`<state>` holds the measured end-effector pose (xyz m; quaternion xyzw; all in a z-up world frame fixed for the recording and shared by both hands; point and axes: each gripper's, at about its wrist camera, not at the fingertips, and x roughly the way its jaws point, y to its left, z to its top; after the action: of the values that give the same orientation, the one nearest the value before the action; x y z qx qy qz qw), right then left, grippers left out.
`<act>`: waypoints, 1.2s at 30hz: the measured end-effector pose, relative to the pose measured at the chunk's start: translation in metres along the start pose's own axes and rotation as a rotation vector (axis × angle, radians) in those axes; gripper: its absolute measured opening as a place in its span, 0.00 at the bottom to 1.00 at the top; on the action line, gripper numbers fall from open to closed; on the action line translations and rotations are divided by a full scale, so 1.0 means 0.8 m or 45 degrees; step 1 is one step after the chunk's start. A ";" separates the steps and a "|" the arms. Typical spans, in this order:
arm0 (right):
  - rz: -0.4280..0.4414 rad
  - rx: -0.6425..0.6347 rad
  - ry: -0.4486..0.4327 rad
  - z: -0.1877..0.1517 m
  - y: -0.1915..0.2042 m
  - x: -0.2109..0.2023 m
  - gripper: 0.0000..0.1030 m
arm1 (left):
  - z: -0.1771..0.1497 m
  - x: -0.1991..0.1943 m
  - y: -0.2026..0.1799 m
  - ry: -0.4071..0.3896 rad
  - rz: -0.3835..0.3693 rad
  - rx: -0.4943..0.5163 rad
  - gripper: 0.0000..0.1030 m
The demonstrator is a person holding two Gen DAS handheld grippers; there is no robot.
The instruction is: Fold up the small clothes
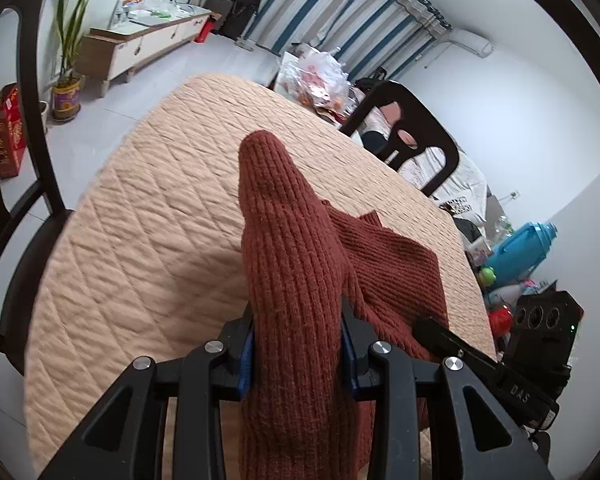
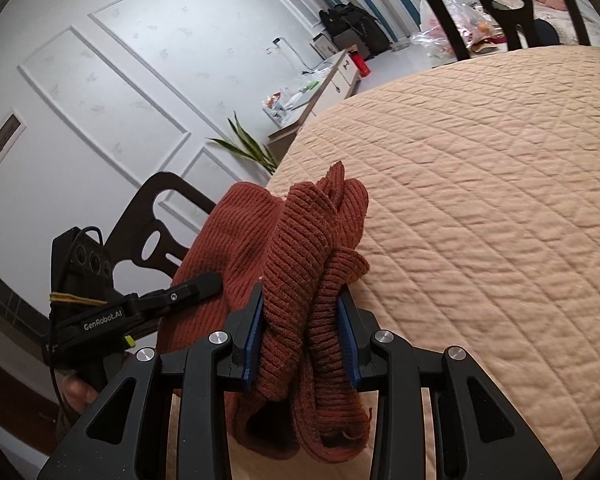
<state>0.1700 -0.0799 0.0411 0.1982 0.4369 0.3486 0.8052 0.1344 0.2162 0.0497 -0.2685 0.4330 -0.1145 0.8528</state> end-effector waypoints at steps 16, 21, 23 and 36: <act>-0.095 -0.009 0.048 -0.002 0.008 0.039 0.28 | -0.001 0.009 0.061 0.019 0.078 -0.022 0.39; -0.154 -0.042 0.047 -0.006 0.009 0.039 0.28 | -0.003 0.007 0.061 0.018 0.118 -0.015 0.49; -0.207 -0.091 0.047 -0.009 0.014 0.040 0.28 | -0.005 0.006 0.064 0.023 0.132 -0.026 0.57; -0.387 -0.352 -0.042 -0.038 0.067 0.007 0.39 | -0.047 -0.036 0.036 -0.045 0.267 0.106 0.80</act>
<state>0.1258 -0.0390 0.0555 0.0234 0.3965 0.2761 0.8752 0.0856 0.2389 0.0349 -0.1879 0.4383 -0.0376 0.8782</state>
